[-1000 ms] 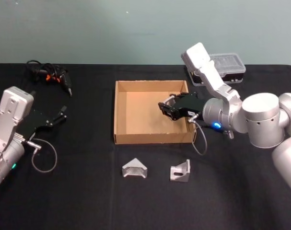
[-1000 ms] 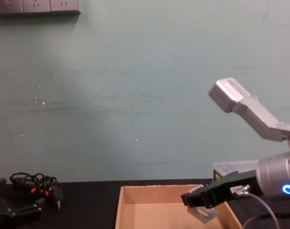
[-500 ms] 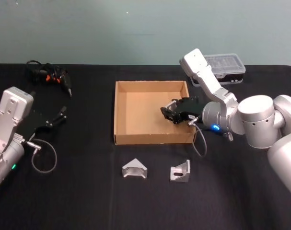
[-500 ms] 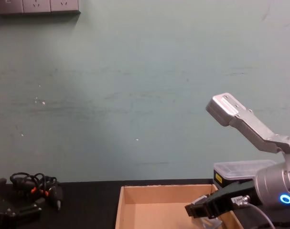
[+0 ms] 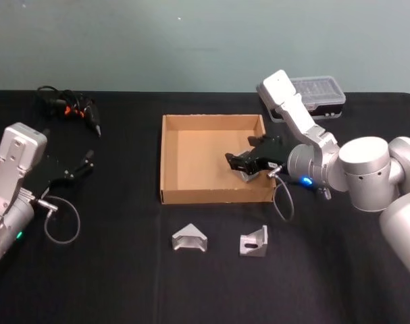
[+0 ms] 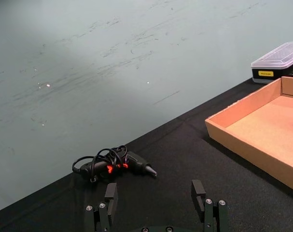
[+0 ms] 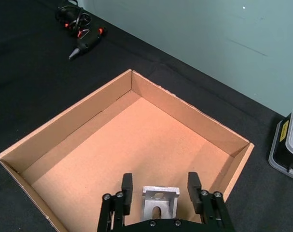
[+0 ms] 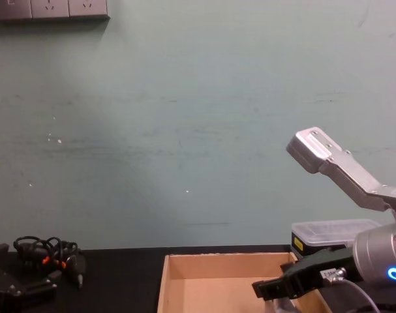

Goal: Use one hand to pick up the angle iron from the table and place it into the box.

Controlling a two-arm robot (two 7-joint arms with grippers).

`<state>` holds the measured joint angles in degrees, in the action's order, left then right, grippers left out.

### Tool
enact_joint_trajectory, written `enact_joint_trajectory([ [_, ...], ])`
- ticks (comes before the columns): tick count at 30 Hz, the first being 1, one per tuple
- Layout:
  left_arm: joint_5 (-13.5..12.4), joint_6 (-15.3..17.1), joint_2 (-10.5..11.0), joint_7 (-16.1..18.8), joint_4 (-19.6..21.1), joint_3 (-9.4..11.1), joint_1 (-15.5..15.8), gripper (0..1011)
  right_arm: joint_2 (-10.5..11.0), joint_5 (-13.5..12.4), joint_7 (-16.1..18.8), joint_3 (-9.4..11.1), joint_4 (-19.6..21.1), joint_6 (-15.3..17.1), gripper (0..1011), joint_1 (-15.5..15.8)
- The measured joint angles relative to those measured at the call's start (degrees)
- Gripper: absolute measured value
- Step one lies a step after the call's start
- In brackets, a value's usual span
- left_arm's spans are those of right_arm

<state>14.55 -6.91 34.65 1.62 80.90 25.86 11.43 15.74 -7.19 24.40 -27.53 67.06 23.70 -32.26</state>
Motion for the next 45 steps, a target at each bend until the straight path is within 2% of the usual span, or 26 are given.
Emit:
enact_joint_trajectory([
  [11,0.0,0.0,0.0,0.0,0.0,0.0,0.0,1000,0.2,0.2,-0.8,1.7,2.6,-1.0,998,1.6],
  [17,0.0,0.0,0.0,0.0,0.0,0.0,0.0,1000,0.9,0.1,-0.9,2.6,5.2,-1.2,1000,2.9],
  [24,0.0,0.0,0.0,0.0,0.0,0.0,0.0,1000,3.5,-0.9,-0.5,4.1,11.0,-1.1,1002,5.6],
  [33,0.0,0.0,0.0,0.0,0.0,0.0,0.0,1000,9.7,-3.5,1.7,6.7,21.2,-0.1,1002,10.6],
  [38,0.0,0.0,0.0,0.0,0.0,0.0,0.0,1000,13.1,-5.0,3.7,7.3,25.6,-0.1,1002,12.7],
  [45,0.0,0.0,0.0,0.0,0.0,0.0,0.0,1000,18.9,-7.2,8.9,7.2,30.2,-1.0,1002,15.0],
])
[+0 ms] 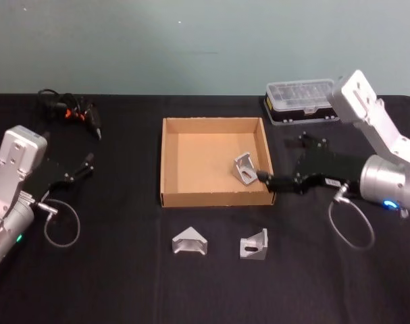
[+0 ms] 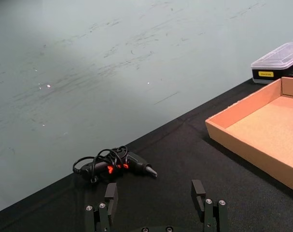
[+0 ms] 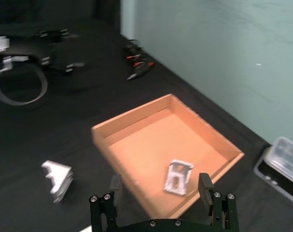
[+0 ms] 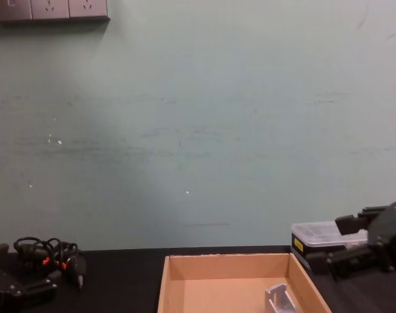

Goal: Use one hand to pick up the angle iron from the table and place it into the box.

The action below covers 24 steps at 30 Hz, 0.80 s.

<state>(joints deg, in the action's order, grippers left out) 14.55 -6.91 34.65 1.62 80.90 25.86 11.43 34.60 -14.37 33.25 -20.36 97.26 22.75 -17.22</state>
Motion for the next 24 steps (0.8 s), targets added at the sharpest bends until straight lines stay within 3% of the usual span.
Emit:
enact_joint_trajectory([
  [6,0.0,0.0,0.0,0.0,0.0,0.0,0.0,1000,5.1,-1.5,5.5,-1.1,2.4,-1.5,1002,0.8],
  [11,0.0,0.0,0.0,0.0,0.0,0.0,0.0,1000,9.3,-2.6,12.0,-3.3,3.0,-3.7,1000,0.4],
  [18,0.0,0.0,0.0,0.0,0.0,0.0,0.0,1000,12.5,-2.4,16.6,-6.5,2.4,-5.5,1002,-0.3],
  [24,0.0,0.0,0.0,0.0,0.0,0.0,0.0,1000,13.4,-1.5,17.6,-8.9,0.9,-6.2,1002,-0.8],
])
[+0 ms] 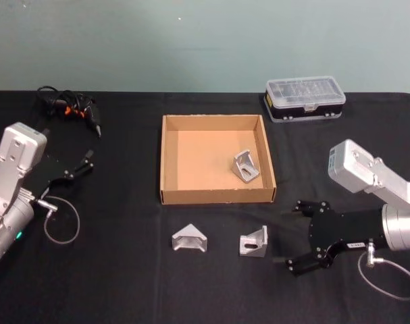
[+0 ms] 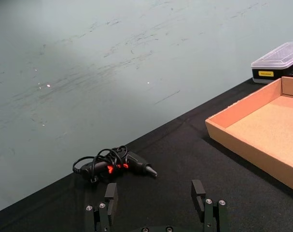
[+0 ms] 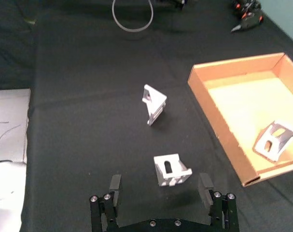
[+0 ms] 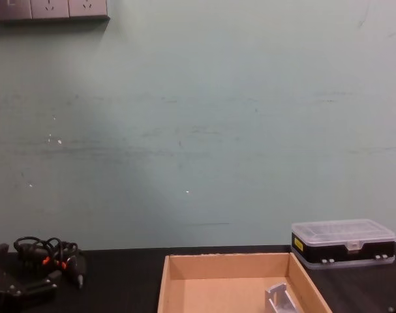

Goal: Use one hand to pick up the angle iron from the table and place it into the box.

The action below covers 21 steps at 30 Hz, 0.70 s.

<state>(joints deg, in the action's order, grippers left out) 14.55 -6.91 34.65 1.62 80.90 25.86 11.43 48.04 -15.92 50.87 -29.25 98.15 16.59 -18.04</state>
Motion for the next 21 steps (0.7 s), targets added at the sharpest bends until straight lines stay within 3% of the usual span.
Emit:
enact_joint_trajectory([
  [9,0.0,0.0,0.0,0.0,0.0,0.0,0.0,1000,-0.2,0.7,-0.2,-2.5,-3.1,-0.5,1000,-1.1],
  [21,0.0,0.0,0.0,0.0,0.0,0.0,0.0,1000,-2.5,1.9,-0.6,-6.4,-8.6,-1.5,1000,-4.0],
])
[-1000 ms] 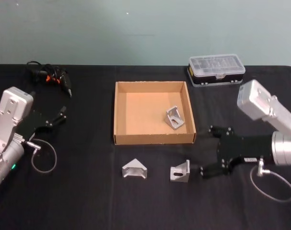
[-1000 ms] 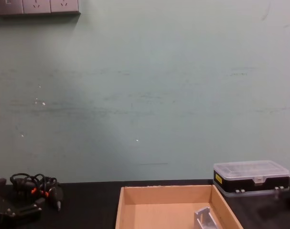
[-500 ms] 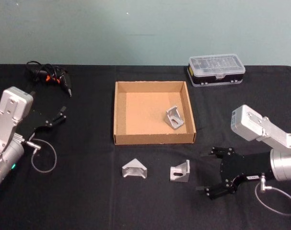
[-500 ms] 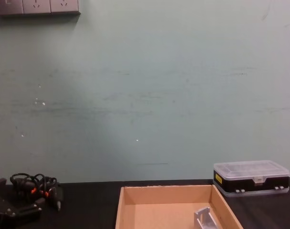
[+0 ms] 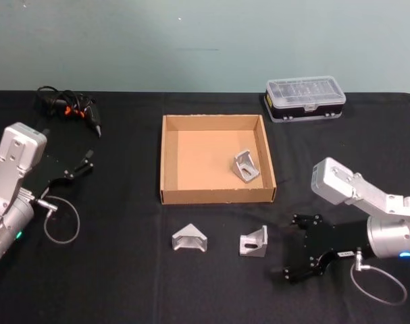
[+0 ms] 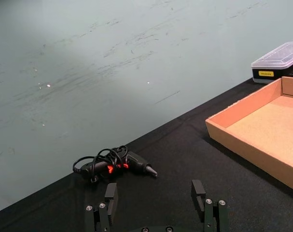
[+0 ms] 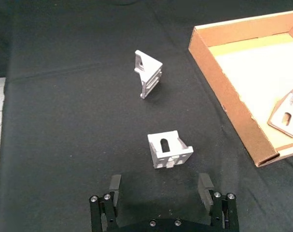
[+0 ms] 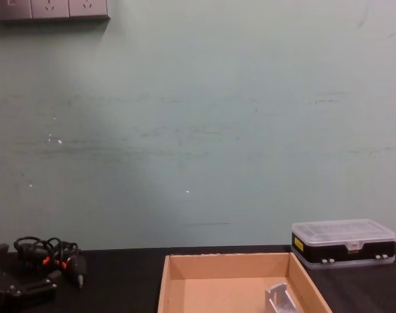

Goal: Use one hand to pick up the angle iron from the table and place it into the box.

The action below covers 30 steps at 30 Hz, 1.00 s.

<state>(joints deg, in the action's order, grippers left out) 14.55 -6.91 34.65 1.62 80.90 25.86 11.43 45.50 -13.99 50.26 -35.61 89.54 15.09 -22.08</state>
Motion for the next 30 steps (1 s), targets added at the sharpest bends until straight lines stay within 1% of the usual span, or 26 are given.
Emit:
enact_joint_trajectory([
  [6,0.0,0.0,0.0,0.0,0.0,0.0,0.0,1000,-1.6,0.4,-0.8,-1.7,-2.9,-0.8,1000,-1.8],
  [14,0.0,0.0,0.0,0.0,0.0,0.0,0.0,1000,-2.9,0.3,-1.6,-2.8,-5.3,-1.5,1002,-3.4],
  [21,0.0,0.0,0.0,0.0,0.0,0.0,0.0,1000,-3.7,0.1,-1.9,-3.5,-6.2,-1.9,1000,-4.4],
  [30,0.0,0.0,0.0,0.0,0.0,0.0,0.0,1000,-5.3,0.3,-1.8,-5.0,-7.4,-2.4,1000,-6.2],
])
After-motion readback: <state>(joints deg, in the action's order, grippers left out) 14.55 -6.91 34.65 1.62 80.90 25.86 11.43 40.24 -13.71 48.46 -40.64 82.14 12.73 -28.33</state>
